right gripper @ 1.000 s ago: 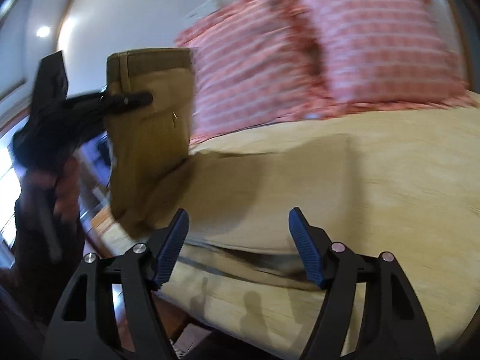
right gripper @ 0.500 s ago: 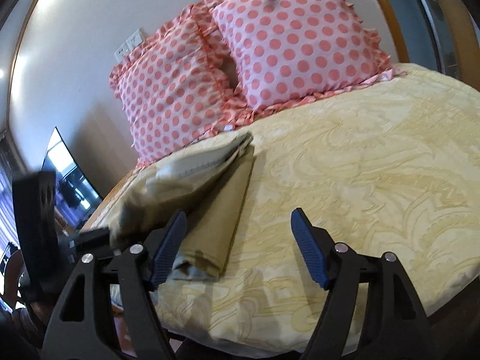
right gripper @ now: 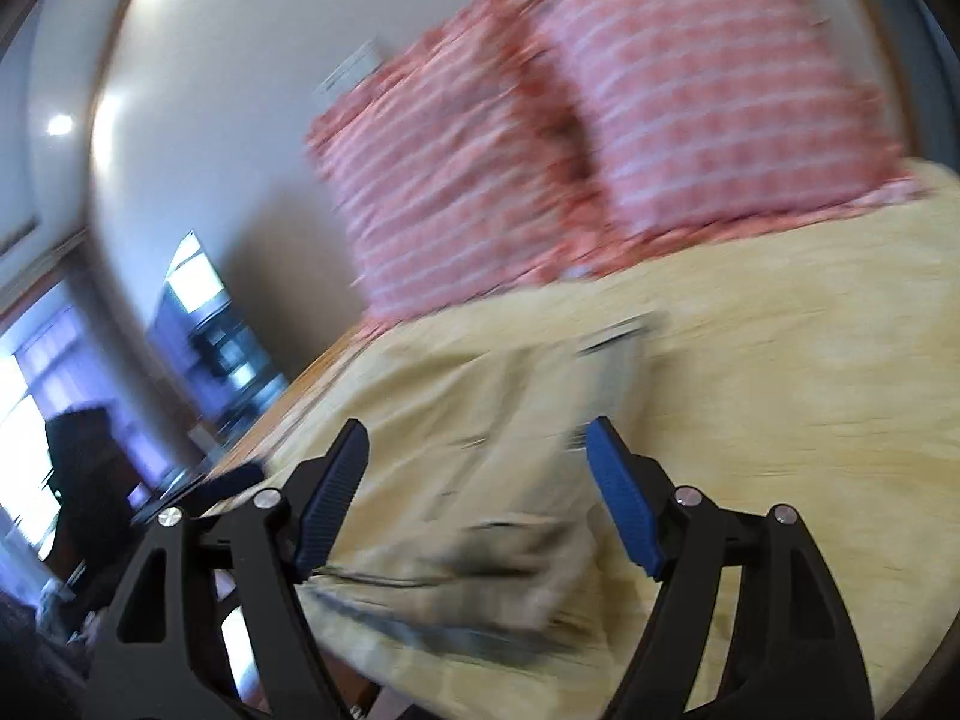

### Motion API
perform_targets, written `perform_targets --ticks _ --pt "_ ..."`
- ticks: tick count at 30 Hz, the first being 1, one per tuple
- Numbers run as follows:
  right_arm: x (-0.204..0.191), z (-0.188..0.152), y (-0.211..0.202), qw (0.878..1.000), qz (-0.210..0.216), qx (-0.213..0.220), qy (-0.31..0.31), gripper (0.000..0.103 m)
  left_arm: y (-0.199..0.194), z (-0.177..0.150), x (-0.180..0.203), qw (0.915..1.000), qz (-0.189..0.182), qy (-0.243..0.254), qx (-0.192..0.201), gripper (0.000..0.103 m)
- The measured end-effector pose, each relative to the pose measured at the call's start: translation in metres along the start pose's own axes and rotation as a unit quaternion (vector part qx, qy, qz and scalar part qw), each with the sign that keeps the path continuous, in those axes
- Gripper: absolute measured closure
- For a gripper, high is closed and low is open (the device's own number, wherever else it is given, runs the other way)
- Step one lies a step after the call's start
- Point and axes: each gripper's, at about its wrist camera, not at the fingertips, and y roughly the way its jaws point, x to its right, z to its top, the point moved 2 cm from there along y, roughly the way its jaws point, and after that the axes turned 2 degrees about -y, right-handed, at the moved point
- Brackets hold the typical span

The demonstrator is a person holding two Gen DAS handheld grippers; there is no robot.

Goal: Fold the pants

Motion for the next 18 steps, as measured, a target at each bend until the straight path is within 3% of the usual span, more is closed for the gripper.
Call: perform_targets --ticks 2,5,7,8,11,13,14,16,18 --pt "-0.008 -0.004 0.025 0.999 0.009 -0.039 -0.009 0.023 0.022 -0.004 -0.019 0.9987 0.034 -0.016 -0.034 0.012" --pt "0.003 -0.022 0.057 0.992 -0.031 -0.124 0.008 0.019 0.048 -0.024 -0.033 0.9940 0.043 -0.030 -0.096 0.012" --pt "0.003 -0.022 0.057 0.990 -0.029 -0.137 -0.002 0.020 0.042 -0.025 -0.030 0.9948 0.042 -0.010 -0.092 0.012" --pt "0.004 -0.017 0.055 0.989 -0.029 -0.143 0.005 0.020 0.038 -0.020 -0.033 0.9947 0.023 -0.019 -0.098 0.012" --pt "0.018 0.008 0.043 0.993 -0.024 -0.111 0.034 0.020 0.024 0.014 -0.068 0.9936 -0.030 -0.090 -0.061 0.012" --pt "0.036 0.025 0.048 0.991 -0.073 -0.112 0.025 0.020 0.026 0.035 -0.095 0.9922 -0.018 -0.115 -0.044 0.013" --pt "0.045 0.029 0.054 0.988 -0.088 -0.121 0.025 0.020 0.036 0.045 -0.113 0.9909 0.000 -0.124 -0.053 0.015" --pt "0.064 0.032 0.072 0.983 -0.111 -0.146 0.032 0.031 0.059 0.052 -0.136 0.9863 0.006 -0.137 -0.092 0.032" --pt "0.074 0.027 0.089 0.978 -0.117 -0.168 0.032 0.043 0.086 0.053 -0.149 0.9782 -0.011 -0.158 -0.134 0.041"
